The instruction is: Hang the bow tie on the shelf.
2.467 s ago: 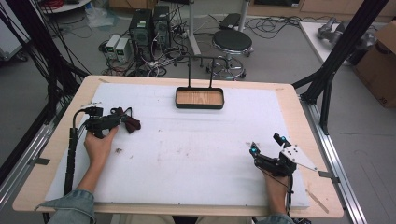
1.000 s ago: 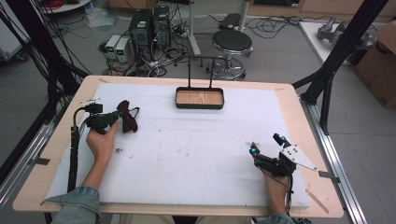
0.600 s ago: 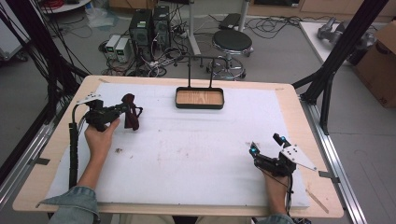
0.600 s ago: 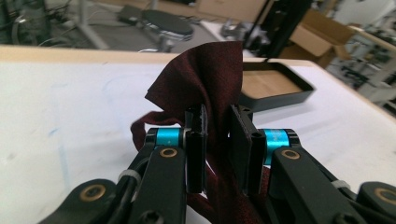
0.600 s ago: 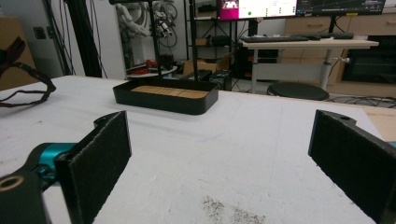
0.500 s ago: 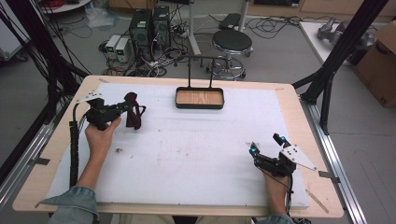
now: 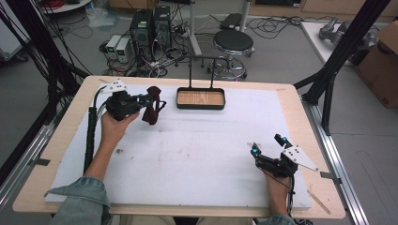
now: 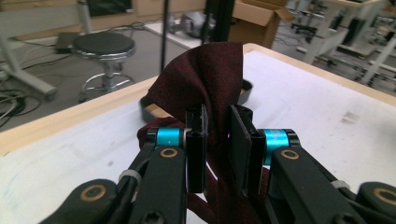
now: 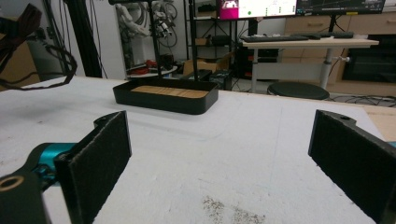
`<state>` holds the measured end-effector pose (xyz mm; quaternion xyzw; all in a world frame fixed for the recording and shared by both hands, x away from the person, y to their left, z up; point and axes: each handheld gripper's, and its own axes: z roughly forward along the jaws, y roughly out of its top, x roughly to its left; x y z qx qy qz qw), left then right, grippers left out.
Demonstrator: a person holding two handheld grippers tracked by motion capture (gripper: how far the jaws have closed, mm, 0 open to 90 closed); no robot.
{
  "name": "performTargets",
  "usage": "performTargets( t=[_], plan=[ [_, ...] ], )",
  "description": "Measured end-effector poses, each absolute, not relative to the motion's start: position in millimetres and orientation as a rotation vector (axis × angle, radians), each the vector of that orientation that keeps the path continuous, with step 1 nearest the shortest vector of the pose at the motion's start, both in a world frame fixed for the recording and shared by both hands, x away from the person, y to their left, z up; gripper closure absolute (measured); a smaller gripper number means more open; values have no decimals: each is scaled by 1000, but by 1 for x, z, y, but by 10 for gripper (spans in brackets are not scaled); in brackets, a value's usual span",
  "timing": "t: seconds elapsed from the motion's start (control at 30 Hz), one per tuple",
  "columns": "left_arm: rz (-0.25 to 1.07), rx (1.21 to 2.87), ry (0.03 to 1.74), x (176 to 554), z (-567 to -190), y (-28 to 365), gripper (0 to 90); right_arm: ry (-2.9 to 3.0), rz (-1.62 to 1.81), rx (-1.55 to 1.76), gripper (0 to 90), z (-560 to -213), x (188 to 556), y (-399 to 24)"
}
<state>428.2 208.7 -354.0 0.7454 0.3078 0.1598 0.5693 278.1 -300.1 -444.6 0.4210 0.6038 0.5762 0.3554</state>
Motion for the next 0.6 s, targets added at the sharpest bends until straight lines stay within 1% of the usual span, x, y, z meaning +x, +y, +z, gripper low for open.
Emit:
performTargets(
  t=[0.2,0.33,0.6],
  plan=[
    [376,1792,646,447,-332,185,767,1563,1494,1085,50,-445,278,-300],
    [358,1803,619,460,-320,177,767,1562,1494,1084,50,-445,278,-301],
    [347,1825,601,479,-311,166,768,1562,1495,1086,50,-445,279,-301]
  ],
)
